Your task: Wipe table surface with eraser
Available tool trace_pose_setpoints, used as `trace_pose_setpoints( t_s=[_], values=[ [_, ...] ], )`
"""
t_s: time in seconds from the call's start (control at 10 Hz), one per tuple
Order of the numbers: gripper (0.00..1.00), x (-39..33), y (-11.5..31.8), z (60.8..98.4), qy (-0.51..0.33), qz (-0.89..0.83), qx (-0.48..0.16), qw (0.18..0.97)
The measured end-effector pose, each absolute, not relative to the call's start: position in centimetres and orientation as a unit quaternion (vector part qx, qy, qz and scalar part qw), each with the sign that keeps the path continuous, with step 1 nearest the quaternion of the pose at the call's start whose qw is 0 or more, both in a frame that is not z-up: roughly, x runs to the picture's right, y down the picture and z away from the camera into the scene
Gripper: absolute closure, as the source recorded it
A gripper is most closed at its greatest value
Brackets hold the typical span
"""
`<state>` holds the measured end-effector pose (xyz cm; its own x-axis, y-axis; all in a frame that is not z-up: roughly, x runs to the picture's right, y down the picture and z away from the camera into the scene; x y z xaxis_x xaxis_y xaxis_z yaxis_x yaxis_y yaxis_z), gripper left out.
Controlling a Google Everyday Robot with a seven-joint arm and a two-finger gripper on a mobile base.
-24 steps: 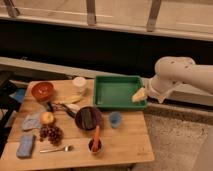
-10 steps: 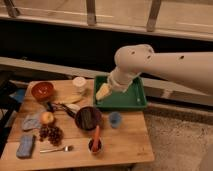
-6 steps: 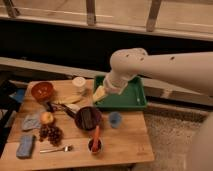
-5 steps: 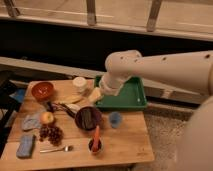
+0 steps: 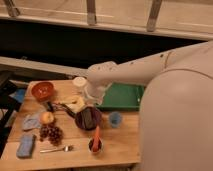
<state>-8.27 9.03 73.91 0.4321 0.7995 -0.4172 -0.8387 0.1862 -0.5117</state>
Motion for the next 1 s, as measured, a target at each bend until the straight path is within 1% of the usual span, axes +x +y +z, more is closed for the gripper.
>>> trace_pose_setpoints(
  t_s=[0.2, 0.7, 1.0],
  values=[
    [0.2, -8.8, 9.7, 74.2, 0.028, 0.529, -0.365, 0.765],
    [0.2, -8.7, 9.8, 74.4, 0.03, 0.531, -0.366, 0.764],
    [0.2, -9.2, 11.0, 76.1, 0.044, 0.526, -0.387, 0.756]
  ],
)
